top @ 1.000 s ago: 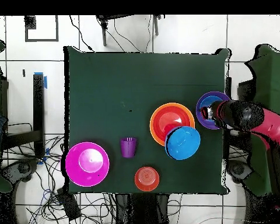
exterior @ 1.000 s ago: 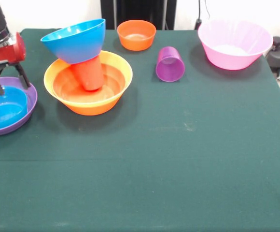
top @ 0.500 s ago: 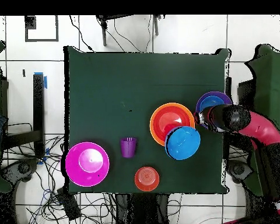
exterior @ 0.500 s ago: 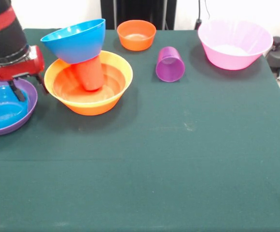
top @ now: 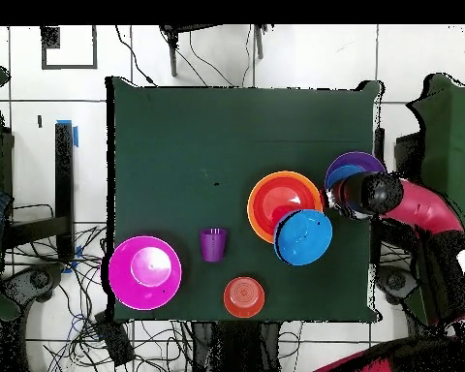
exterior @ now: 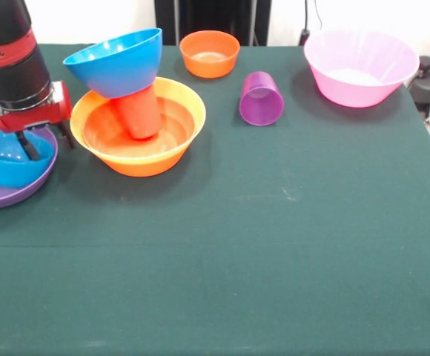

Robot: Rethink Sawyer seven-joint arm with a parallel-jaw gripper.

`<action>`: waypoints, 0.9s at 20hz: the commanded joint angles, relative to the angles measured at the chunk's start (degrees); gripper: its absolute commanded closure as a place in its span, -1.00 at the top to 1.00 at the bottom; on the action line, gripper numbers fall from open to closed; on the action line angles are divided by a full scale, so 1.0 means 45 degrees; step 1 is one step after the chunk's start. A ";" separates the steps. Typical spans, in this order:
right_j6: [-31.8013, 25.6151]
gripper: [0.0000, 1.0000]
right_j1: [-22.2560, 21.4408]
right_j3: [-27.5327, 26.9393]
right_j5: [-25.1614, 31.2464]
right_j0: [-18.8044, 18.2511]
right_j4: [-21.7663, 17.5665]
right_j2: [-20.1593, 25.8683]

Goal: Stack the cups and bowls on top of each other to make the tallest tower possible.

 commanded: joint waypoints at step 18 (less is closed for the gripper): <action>0.1342 1.00 0.0395 -0.1082 -0.0281 0.1787 -0.0837 -0.2512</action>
